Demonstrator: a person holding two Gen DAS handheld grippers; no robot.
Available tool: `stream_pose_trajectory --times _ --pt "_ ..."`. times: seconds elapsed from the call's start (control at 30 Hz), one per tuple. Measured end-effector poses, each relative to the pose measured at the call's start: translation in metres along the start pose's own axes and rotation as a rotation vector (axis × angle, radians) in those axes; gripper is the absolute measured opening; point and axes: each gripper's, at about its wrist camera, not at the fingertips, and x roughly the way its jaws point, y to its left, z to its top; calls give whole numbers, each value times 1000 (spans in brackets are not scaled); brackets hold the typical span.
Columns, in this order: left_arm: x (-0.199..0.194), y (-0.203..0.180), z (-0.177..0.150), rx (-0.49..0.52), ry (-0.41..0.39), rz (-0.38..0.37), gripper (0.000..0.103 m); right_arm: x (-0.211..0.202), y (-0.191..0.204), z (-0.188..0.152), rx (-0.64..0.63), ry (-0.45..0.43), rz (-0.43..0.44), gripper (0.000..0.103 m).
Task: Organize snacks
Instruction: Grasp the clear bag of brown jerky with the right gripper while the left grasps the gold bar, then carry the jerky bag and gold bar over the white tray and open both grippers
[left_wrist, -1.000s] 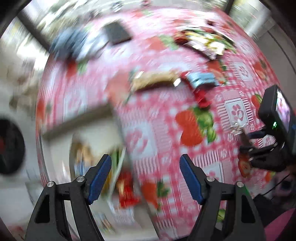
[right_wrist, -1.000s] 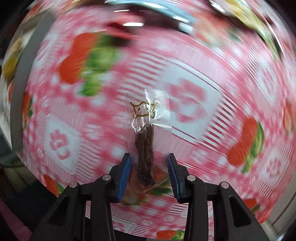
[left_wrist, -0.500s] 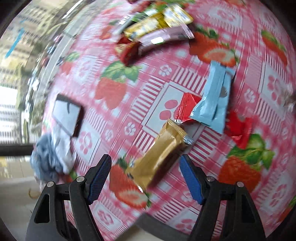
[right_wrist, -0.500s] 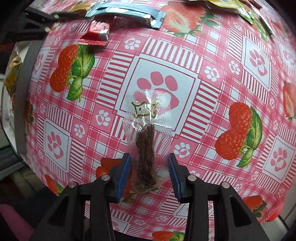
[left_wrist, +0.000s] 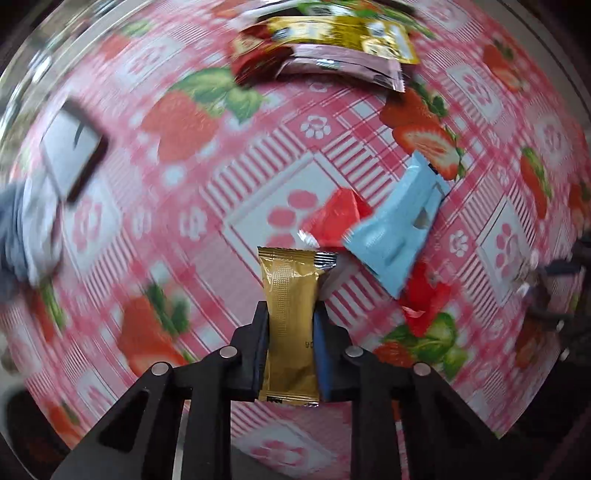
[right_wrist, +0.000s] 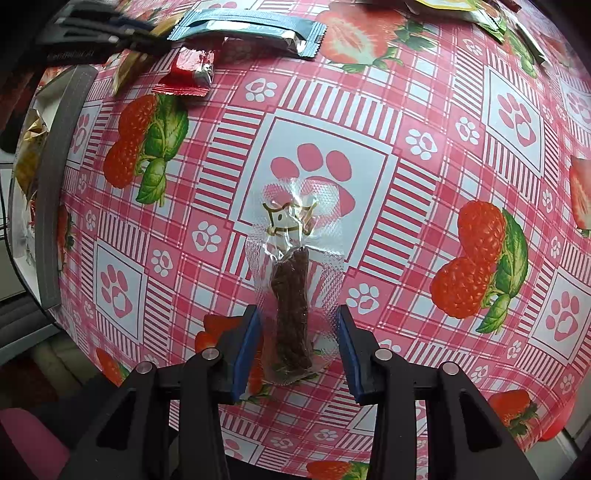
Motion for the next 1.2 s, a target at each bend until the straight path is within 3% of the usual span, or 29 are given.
stream_pose_trajectory --times 0.1,0.33,0.57,0.67,0.9,1.2 --pt "1 -19 -30 -113 -3 -22 24 -1 11 0 -2 1 -15 42" --pt "4 -75 -113 -263 28 -75 24 8 27 -1 -20 6 -62 44" --pt "7 -98 -142 -272 23 -57 24 13 38 -1 -20 10 -93 43" --pt "3 -93 -144 -333 2 -118 24 11 35 -3 26 22 -41 41" --pt "-22 -48 -161 -423 -77 -155 24 6 32 -11 148 31 72 41" --pt "-69 -47 -194 -478 -140 -138 24 -16 62 1 109 2 100 41"
